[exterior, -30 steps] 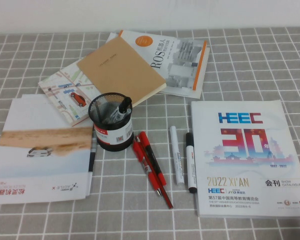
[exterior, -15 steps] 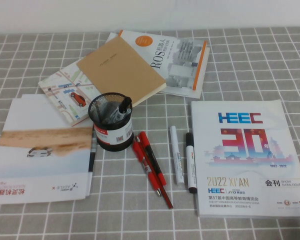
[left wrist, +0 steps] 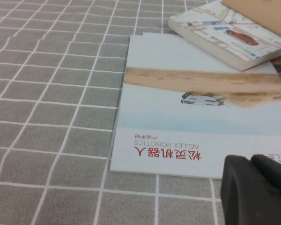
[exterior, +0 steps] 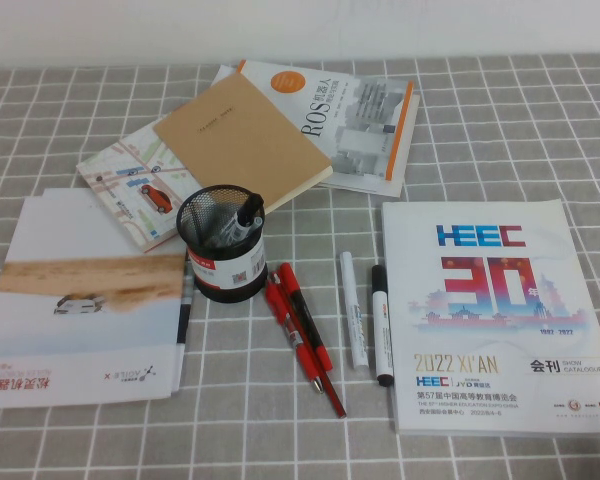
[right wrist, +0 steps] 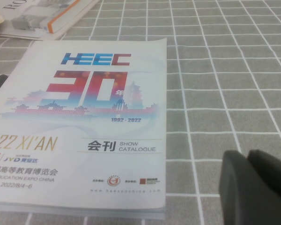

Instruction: Put the pen into the pen holder

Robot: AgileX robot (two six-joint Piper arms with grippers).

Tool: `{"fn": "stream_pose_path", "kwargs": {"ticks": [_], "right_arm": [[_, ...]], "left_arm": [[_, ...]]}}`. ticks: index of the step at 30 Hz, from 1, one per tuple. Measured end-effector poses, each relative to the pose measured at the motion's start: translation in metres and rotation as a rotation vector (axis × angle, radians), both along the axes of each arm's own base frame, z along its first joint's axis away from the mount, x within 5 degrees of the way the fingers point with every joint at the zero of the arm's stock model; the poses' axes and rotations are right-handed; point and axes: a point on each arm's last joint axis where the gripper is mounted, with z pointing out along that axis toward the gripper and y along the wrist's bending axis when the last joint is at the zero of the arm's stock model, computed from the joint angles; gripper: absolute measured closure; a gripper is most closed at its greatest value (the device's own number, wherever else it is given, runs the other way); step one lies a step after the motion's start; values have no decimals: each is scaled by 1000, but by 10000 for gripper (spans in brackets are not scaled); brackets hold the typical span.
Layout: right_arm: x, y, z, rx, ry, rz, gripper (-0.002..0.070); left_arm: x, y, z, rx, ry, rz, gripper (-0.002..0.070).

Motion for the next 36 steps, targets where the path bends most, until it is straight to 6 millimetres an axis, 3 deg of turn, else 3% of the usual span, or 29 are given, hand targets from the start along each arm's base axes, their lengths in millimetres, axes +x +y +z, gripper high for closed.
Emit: {"fn": "stream_pose_path", "kwargs": {"ticks": [36], "right_arm": [[0,1,0,17,0,1,688]], "left_arm": [[0,0,0,0,0,0,678]]}}
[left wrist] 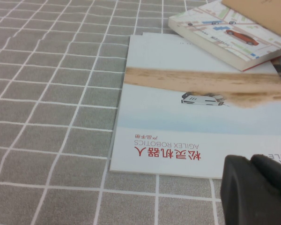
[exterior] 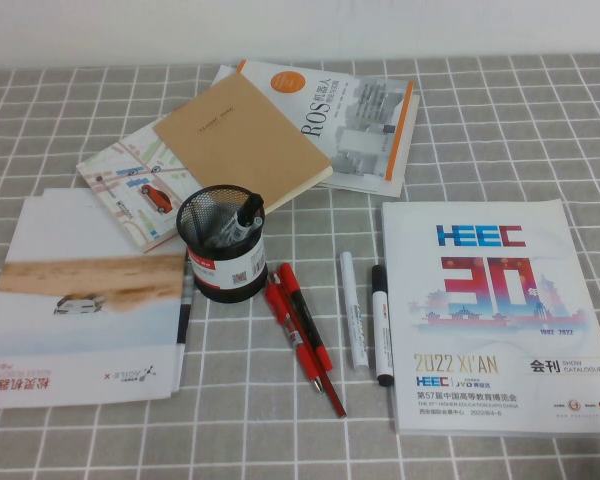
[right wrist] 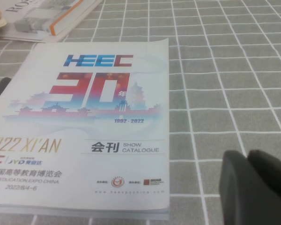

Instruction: Put the pen into the pen holder

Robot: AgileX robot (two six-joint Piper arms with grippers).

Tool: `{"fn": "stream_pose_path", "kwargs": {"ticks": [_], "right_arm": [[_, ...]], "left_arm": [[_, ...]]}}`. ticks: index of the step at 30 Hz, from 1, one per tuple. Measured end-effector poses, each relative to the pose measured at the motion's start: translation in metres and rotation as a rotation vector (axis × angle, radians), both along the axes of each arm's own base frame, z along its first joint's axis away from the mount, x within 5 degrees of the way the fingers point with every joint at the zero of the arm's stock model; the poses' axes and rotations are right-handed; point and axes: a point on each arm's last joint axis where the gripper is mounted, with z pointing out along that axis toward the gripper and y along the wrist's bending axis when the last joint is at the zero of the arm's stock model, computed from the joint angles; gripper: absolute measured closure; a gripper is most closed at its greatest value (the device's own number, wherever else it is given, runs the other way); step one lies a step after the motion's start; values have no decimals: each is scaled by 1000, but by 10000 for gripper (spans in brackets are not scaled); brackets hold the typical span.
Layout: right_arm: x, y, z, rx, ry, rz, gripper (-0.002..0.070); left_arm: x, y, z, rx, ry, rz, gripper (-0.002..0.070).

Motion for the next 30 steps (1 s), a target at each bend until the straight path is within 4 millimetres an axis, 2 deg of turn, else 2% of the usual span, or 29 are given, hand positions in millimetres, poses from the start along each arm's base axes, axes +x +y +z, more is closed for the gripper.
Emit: {"fn": "stream_pose_path", "kwargs": {"ticks": [30], "right_arm": [[0,1,0,18,0,1,689]], "left_arm": [[0,0,0,0,0,0,678]]}}
